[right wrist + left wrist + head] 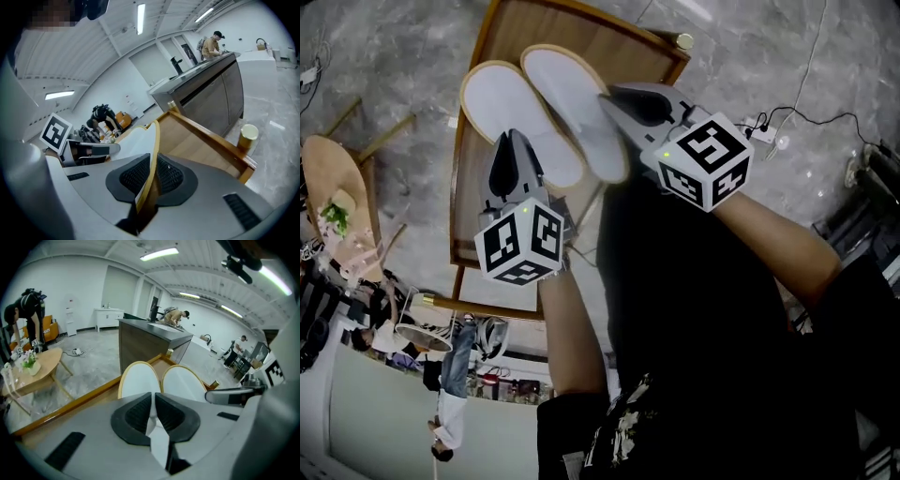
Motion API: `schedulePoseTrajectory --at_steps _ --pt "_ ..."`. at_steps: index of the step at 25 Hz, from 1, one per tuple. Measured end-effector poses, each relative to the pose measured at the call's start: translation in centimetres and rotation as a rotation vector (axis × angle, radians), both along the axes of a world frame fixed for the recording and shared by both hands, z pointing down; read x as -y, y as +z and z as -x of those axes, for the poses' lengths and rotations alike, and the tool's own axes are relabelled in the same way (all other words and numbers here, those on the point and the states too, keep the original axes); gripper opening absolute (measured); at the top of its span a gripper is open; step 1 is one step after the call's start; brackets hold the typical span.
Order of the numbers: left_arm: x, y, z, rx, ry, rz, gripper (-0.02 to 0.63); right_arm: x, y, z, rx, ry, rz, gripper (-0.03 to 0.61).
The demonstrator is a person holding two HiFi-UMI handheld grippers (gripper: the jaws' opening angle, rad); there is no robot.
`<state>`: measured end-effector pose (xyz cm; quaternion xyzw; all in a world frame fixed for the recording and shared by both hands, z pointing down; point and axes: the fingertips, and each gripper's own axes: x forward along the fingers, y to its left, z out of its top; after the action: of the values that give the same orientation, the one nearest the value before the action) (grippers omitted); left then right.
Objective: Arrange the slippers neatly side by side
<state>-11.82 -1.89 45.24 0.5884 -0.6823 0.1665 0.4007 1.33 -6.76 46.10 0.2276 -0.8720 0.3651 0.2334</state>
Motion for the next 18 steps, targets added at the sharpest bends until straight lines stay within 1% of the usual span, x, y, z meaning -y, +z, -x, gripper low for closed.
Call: schedulePoseTrajectory --at_steps 2,6,12,18 --pt "-1.4 -0.4 0.1 -0.002 -0.06 -0.007 0.025 -0.1 -0.4 0.7 0.015 -0.054 -0.011 0.035" --pt "-4.1 -0.5 1.2 -0.019 -0.166 -0.014 0.025 -0.8 -0.8 3.1 0.03 -0.13 -0.015 0.032" --pt "-6.9 -1.0 2.1 -0.025 -0.286 -0.048 0.025 -3.0 -1.5 6.4 0.039 -0.266 -0.042 0.031" --pt "-10.5 -0.8 2.6 -0.066 -0.403 -0.073 0.025 -5.9 -1.7 9.6 0.058 -0.385 -0.057 0.029"
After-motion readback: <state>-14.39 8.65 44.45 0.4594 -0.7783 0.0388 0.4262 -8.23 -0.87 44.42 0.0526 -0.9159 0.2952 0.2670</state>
